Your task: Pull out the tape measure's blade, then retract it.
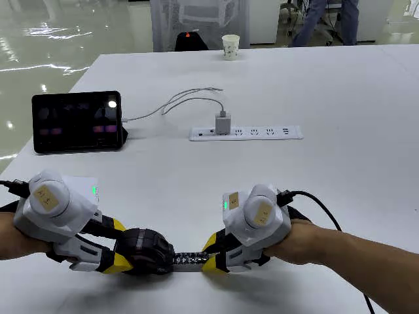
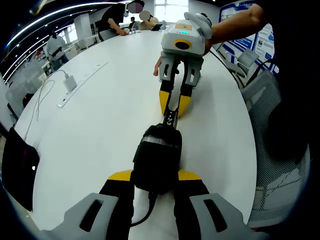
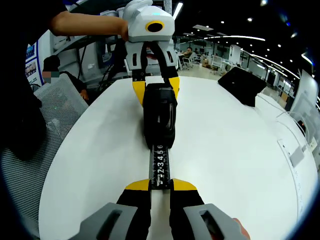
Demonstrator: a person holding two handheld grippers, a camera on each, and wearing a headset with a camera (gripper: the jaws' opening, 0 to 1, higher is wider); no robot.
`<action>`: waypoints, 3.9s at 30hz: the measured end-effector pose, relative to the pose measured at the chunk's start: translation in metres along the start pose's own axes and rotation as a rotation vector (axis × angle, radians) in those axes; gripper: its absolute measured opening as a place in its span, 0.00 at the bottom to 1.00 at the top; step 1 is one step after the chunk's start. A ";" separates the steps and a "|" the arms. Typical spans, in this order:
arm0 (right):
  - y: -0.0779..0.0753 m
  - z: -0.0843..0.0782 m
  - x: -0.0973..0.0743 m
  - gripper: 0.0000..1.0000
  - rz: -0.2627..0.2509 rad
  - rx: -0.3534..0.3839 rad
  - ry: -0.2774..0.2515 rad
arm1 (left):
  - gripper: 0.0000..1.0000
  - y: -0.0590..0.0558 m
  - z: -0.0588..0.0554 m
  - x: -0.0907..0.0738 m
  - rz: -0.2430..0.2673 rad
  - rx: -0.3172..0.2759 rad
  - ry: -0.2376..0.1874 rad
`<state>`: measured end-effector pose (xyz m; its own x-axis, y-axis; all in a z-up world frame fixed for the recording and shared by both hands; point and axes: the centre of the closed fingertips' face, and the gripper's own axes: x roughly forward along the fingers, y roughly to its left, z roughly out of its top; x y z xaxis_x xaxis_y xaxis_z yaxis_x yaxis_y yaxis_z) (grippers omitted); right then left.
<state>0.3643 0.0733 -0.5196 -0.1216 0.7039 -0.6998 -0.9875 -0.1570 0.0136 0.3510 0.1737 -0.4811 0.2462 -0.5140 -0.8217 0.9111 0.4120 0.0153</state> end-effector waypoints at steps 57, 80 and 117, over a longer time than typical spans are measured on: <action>0.001 -0.049 -0.051 0.09 -0.032 0.038 0.054 | 0.24 -0.004 0.003 0.000 0.000 -0.004 0.008; 0.005 -0.074 -0.075 0.09 -0.052 0.062 0.090 | 0.25 -0.003 0.003 0.000 0.001 -0.008 0.008; 0.002 -0.123 -0.124 0.09 -0.061 0.057 0.244 | 0.25 -0.001 0.001 0.002 0.003 -0.007 0.018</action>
<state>0.3895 -0.1000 -0.5210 -0.0408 0.5216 -0.8522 -0.9972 -0.0754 0.0016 0.3510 0.1710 -0.4824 0.2427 -0.4996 -0.8316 0.9082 0.4184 0.0136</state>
